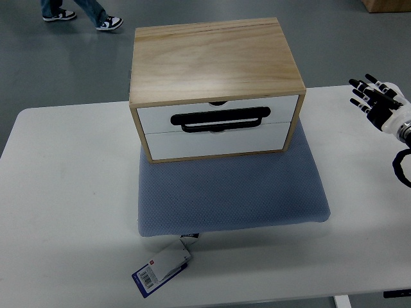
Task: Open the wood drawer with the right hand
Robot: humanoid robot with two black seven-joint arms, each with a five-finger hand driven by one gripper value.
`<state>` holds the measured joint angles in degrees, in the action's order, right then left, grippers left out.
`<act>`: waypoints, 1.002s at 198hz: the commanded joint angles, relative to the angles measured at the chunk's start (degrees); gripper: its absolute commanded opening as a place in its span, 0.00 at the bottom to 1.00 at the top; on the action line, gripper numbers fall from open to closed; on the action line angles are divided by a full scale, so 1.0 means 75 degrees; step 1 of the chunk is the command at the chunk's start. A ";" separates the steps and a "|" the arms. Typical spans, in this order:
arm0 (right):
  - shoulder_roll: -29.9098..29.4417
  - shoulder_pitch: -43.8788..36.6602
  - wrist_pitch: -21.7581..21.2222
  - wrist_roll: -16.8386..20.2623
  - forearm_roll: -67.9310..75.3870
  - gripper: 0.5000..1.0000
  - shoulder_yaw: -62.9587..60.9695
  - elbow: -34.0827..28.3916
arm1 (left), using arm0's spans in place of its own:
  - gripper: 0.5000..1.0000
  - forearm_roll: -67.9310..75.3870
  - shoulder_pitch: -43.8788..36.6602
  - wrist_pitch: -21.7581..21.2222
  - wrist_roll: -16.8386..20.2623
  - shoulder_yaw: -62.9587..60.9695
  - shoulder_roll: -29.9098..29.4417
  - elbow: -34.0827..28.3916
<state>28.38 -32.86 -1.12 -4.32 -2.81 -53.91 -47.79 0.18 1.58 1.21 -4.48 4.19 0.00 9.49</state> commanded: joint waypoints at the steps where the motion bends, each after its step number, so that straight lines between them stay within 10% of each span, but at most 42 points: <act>1: 0.0002 0.0010 -0.0050 -0.0010 0.0000 0.87 0.0004 -0.0003 | 1.00 0.0000 0.0000 0.0002 0.0000 0.0004 0.0000 0.0001; 198: 0.0025 0.0010 -0.0413 0.0001 0.0000 0.87 -0.0043 0.0032 | 1.00 0.0000 -0.0024 -0.0033 0.0000 0.0004 0.0000 0.0001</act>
<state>28.30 -32.87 -4.17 -4.32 -2.81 -54.27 -47.65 0.18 1.40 0.96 -4.48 4.22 0.00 9.50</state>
